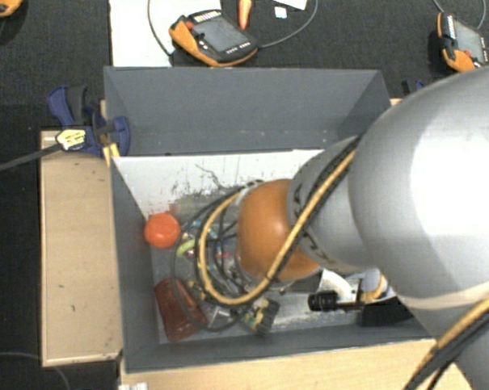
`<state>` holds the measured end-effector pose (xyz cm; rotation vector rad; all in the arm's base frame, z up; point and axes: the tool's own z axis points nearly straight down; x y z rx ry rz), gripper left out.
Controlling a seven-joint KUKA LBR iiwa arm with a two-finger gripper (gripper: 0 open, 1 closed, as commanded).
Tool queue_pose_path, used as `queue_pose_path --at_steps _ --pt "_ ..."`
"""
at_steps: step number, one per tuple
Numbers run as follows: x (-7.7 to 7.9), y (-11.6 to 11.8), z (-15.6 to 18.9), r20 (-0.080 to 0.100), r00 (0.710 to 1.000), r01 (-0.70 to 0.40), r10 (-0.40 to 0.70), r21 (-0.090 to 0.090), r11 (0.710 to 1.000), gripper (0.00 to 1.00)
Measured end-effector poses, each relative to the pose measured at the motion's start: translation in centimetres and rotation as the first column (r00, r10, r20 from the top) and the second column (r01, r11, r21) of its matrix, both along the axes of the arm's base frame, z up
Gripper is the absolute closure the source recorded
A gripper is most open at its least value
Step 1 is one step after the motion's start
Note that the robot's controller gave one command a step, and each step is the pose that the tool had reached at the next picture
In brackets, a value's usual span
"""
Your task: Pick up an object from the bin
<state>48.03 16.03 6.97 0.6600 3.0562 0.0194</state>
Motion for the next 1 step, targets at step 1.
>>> queue_pose_path --at_steps 1 --pt "0.09 -1.69 -0.01 -0.009 1.0 -0.008 0.008 -0.004 1.0 1.0"
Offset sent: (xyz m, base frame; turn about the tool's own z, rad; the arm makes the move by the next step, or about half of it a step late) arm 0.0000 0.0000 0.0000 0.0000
